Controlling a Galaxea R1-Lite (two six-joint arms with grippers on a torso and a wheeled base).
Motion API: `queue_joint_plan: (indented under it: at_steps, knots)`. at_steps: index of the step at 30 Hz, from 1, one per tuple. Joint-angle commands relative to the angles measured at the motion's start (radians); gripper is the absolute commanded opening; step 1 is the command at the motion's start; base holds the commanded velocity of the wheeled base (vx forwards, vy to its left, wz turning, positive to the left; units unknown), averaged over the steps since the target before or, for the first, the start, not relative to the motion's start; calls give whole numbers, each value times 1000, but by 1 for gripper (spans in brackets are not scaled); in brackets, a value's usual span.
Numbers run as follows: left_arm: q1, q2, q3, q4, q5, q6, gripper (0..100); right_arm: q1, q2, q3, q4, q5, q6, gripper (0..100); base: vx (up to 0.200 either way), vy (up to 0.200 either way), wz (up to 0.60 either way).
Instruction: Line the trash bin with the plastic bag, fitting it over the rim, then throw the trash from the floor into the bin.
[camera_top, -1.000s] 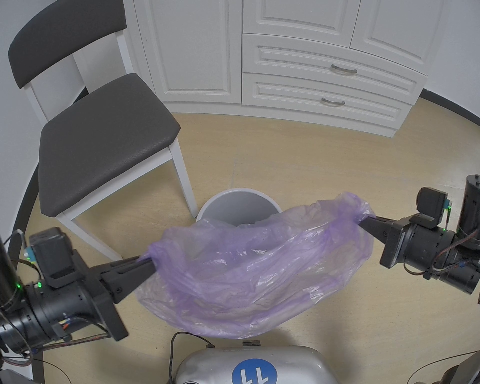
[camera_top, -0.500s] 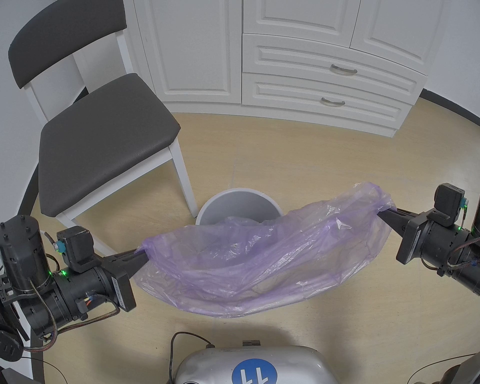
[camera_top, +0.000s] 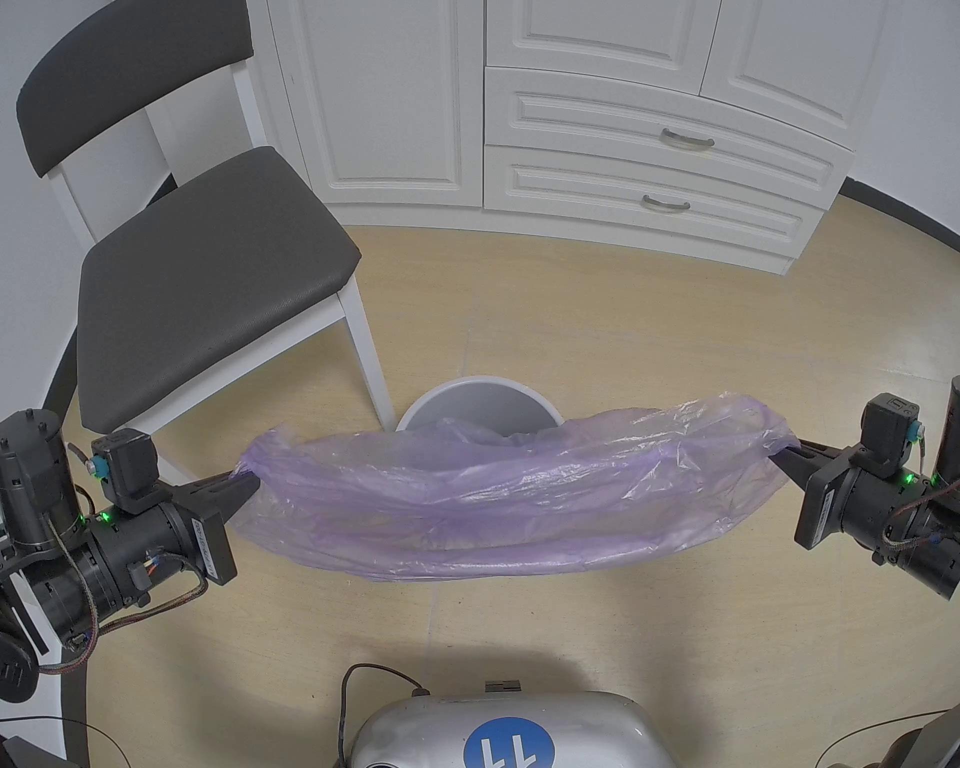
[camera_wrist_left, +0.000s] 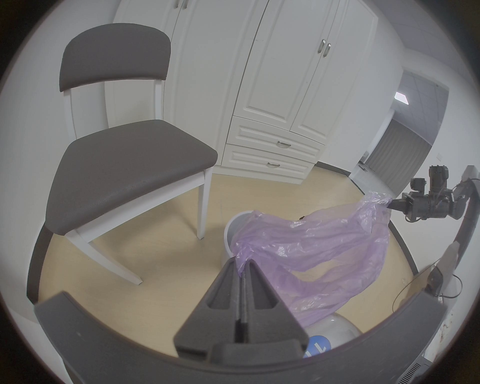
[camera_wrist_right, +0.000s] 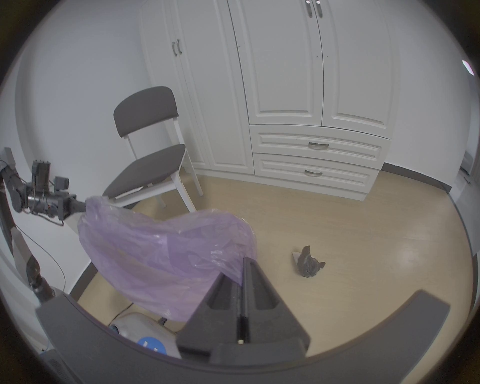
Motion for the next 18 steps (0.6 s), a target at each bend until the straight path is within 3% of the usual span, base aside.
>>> queue_joint_plan:
  at_steps: [1,13,18]
  knots:
    - [24,0,-2,0,-1,1,0,-9,-3,19,-1,0,-20,0,0,0,0]
    - [76,8,7,2,-1,53,0,-14,-10,71,-4,5,-97,0,0,0,0]
    - [102,9,5,2,-1,59,0,-44,-12,105,-4,9,-169,0,0,0,0]
